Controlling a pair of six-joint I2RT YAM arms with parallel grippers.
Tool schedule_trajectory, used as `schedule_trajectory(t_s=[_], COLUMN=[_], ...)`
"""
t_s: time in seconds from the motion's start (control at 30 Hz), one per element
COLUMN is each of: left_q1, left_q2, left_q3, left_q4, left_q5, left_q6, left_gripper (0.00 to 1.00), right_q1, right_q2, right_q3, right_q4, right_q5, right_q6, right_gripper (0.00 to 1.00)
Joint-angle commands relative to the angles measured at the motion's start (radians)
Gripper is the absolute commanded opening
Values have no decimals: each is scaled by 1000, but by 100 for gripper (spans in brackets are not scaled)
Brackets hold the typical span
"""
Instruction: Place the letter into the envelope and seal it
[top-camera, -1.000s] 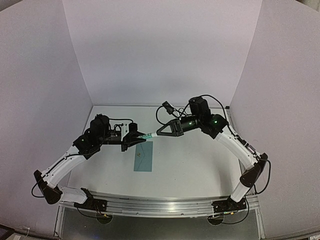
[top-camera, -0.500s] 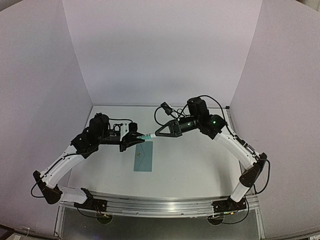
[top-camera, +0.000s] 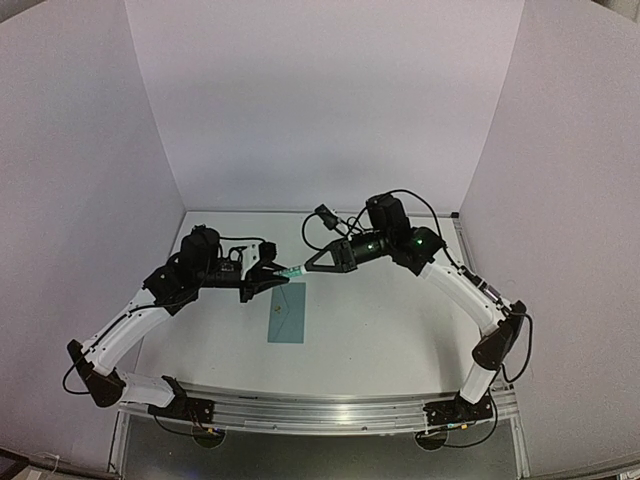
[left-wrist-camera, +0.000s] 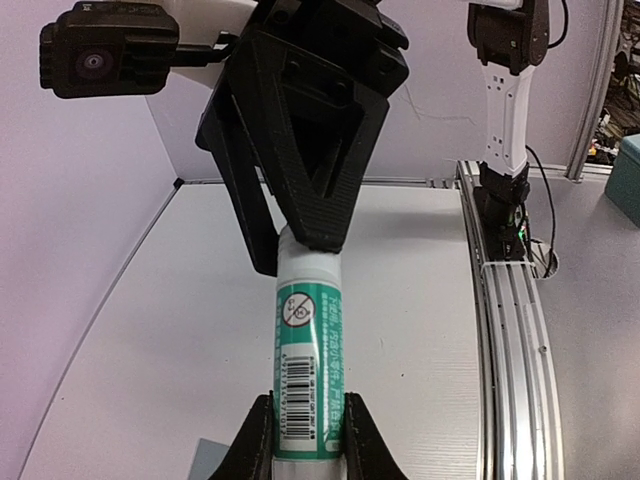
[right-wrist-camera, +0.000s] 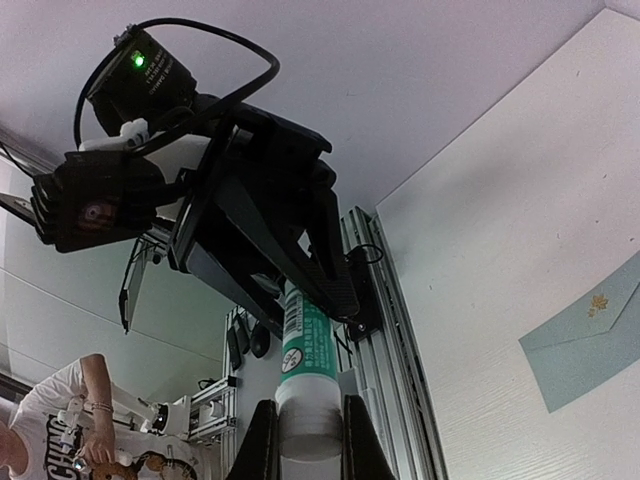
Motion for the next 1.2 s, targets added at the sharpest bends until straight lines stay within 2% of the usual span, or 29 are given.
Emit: schedule_trajectory(t_s=[0.0, 0.6, 0.9, 0.97, 1.07, 1.17], left_q1=[-31, -34, -34, -34, -33, -31], left_q2=[29, 59, 40, 25, 0, -20], left_q3=[23, -18, -45, -70, -101, -115], left_q4=[222, 526, 493, 450, 397, 357], left_q5=[2, -110, -114, -118, -138, -148], left_q6=[-36, 18, 7, 24, 37, 44], left_gripper=[0, 0, 0, 0, 0, 0], right_q1=[79, 146, 155, 150, 145, 143], right_q2=[82, 222, 248, 241, 218, 183], right_q3=[51, 78, 101, 113, 127, 123], right_q4=[12, 18, 23, 27, 31, 42], right_q5=[11, 103, 108, 123, 151, 189], right_q6=[-7, 42, 69, 80, 83, 85], right_gripper=[0, 0, 0, 5, 24, 32])
